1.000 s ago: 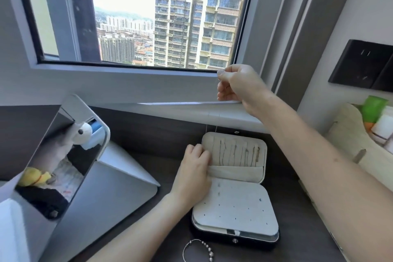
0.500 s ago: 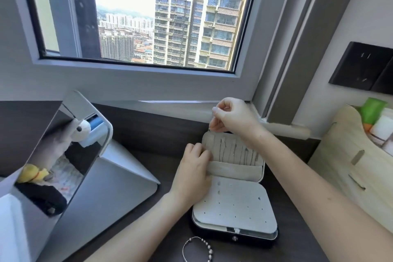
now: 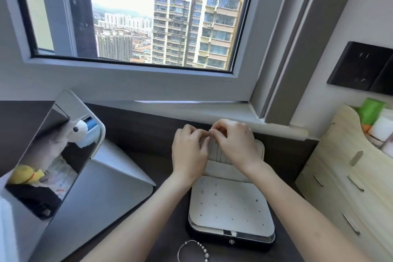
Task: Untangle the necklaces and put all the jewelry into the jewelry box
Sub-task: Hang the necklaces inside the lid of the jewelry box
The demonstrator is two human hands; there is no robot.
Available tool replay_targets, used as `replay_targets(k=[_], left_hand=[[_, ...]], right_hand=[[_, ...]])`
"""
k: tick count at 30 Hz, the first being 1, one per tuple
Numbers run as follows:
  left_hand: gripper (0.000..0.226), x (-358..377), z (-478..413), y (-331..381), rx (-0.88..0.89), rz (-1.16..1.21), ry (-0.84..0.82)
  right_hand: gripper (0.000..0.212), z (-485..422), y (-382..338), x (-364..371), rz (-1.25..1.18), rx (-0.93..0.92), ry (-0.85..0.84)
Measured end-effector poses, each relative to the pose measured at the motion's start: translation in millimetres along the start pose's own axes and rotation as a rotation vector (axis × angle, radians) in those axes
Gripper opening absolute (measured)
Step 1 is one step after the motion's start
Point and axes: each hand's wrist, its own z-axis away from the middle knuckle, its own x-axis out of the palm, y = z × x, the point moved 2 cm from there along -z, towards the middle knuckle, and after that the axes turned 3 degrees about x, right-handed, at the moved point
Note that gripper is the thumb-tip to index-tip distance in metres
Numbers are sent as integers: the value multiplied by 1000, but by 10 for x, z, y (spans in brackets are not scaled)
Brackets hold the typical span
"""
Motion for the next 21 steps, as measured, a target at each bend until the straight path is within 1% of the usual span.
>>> replay_targets(k=[2,5,8,10,14,17,21], left_hand=[[12,21,4,-25,-15,-9,-7],[12,27,13,-51,-61,-30,38],[11,46,10,-21,-32,-99,112],[18,65,-6,14,7,-200,141],[34,76,-49,69,71,-465,106],[34,64,-68,94,119,-562,98],[29,59,-94,121,181,-658,87]], right_hand=[[15,17,20,19,41,-6,25],[22,63,70,71,121,7,95],[27,108,140,159,125,112,151],[27,123,172,222,103,187,176],[25,113,134,294,34,305,206],[26,88,92,321,53,338,217],[25,63,92,327,81,378,184]])
